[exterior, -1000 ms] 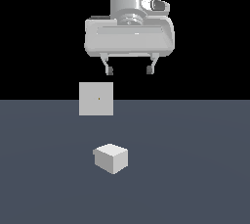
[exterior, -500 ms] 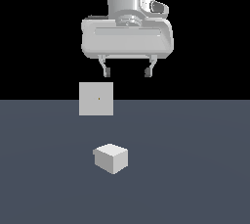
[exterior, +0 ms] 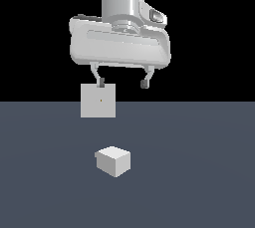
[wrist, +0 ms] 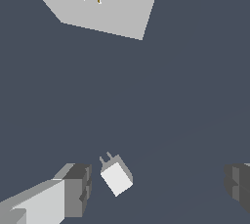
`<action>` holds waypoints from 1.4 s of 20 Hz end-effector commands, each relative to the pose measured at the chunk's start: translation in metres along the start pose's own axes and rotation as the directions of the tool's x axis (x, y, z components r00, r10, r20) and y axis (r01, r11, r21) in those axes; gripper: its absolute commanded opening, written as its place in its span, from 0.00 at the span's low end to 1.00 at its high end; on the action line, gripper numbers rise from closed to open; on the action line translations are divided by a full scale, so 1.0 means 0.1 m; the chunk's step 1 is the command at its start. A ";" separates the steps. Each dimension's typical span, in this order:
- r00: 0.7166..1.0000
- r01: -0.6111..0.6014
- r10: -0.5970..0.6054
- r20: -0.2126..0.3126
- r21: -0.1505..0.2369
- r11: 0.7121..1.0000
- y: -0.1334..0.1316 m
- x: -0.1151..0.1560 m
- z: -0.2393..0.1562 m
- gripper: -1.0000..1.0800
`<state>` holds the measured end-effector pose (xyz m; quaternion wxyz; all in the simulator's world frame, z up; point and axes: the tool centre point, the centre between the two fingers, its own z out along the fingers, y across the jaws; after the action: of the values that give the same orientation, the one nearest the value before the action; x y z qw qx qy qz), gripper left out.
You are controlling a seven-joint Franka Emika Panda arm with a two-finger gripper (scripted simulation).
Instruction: Plug the charger into the wall socket.
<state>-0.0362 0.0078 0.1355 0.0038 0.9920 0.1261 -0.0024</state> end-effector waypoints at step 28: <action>0.822 0.569 -0.569 -0.024 0.003 0.822 -0.32 -0.69 0.73 0.96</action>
<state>-0.1105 0.0214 0.0630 -0.0034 0.9108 0.4127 0.0066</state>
